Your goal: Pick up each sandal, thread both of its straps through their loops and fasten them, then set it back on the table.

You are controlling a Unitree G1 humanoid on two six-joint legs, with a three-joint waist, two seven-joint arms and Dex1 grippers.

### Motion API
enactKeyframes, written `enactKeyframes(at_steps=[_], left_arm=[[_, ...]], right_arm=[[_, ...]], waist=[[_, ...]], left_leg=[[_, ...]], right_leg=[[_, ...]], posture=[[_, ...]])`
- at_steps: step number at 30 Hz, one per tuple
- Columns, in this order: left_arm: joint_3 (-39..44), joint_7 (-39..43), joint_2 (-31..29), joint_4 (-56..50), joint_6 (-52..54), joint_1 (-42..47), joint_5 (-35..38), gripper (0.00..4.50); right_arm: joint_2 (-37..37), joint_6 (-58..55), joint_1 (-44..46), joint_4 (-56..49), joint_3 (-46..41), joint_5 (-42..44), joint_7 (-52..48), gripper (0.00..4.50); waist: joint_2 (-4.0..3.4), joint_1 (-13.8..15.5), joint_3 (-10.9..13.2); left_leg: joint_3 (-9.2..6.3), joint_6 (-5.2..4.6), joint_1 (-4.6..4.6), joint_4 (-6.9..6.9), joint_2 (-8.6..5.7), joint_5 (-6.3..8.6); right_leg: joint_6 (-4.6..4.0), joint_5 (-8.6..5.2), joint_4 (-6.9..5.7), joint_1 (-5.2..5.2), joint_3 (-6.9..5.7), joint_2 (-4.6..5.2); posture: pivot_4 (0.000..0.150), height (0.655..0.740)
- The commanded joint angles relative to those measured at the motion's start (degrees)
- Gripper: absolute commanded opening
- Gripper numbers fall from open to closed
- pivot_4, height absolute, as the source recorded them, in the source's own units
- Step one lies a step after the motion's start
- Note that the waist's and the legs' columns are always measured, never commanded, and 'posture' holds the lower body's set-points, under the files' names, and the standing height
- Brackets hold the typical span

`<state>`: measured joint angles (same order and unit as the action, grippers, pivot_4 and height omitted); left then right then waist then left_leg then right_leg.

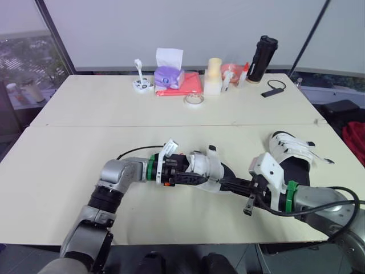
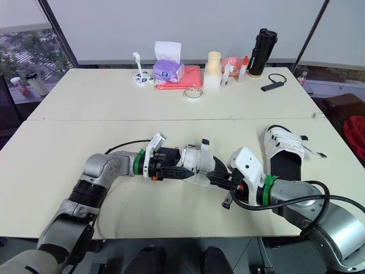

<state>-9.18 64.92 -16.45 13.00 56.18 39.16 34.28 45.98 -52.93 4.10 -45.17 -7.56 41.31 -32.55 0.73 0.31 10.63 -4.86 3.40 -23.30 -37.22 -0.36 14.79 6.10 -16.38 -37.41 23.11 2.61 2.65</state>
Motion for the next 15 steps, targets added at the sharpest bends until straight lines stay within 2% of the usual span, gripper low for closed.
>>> enactKeyframes(at_steps=[1,2,3,4,9,11,15], left_arm=[[4.0,-6.5,5.2,0.9,-0.3,1.6,1.5,4.45],[5.1,-8.7,6.6,1.8,-0.7,1.6,1.2,4.45],[5.6,-10.0,7.3,2.1,-0.9,1.6,0.9,3.94],[5.9,-10.9,7.8,1.6,-0.9,1.3,0.8,3.7],[5.9,-12.6,7.7,-2.0,0.4,0.0,2.0,1.22],[6.4,-13.5,7.8,-4.3,1.7,-0.1,3.2,0.39],[7.9,-17.0,9.8,-7.9,3.4,0.5,4.9,0.39]], right_arm=[[-0.7,1.7,0.6,0.0,0.7,-0.8,0.4,0.0],[-0.8,1.8,0.6,0.2,0.8,-1.0,0.6,0.0],[-0.9,1.9,0.6,0.2,0.9,-1.1,0.6,0.0],[-1.0,1.9,0.3,0.1,0.7,-1.1,0.8,0.0],[-1.1,2.1,-0.2,0.1,0.6,-1.0,1.3,0.0],[-1.1,2.2,-0.1,0.5,0.5,-1.0,1.4,0.0],[-1.2,2.9,-0.3,1.7,-0.6,-0.9,1.1,0.0]], waist=[[0.0,0.4,0.0],[0.01,0.5,0.0],[0.02,0.4,0.0],[0.02,0.3,0.0],[0.02,-0.1,0.0],[0.02,-0.1,0.0],[0.02,0.0,0.0]], left_leg=[[0.0,0.0,0.0,-0.03,-0.01,0.0],[0.0,0.0,-0.01,-0.07,-0.02,0.0],[0.0,0.0,-0.02,-0.09,-0.04,0.0],[0.0,0.0,-0.02,-0.09,-0.05,0.0],[0.0,0.0,0.0,-0.03,-0.02,0.0],[0.01,0.0,0.0,-0.03,-0.02,0.0],[0.0,0.0,-0.01,-0.05,-0.02,0.0]], right_leg=[[0.0,0.0,0.0,-0.01,0.0,0.02],[0.01,0.0,0.0,-0.02,0.0,0.03],[0.03,0.02,0.0,-0.03,0.0,0.04],[0.04,0.02,0.0,-0.03,0.0,0.04],[0.04,0.03,-0.04,0.02,0.01,0.0],[0.04,0.03,-0.04,0.02,0.01,0.0],[0.04,0.03,-0.04,0.02,0.01,0.01]], posture=[[0.15,0.74],[0.15,0.74],[0.15,0.74],[0.15,0.74],[0.15,0.74],[0.15,0.74],[0.15,0.74]])
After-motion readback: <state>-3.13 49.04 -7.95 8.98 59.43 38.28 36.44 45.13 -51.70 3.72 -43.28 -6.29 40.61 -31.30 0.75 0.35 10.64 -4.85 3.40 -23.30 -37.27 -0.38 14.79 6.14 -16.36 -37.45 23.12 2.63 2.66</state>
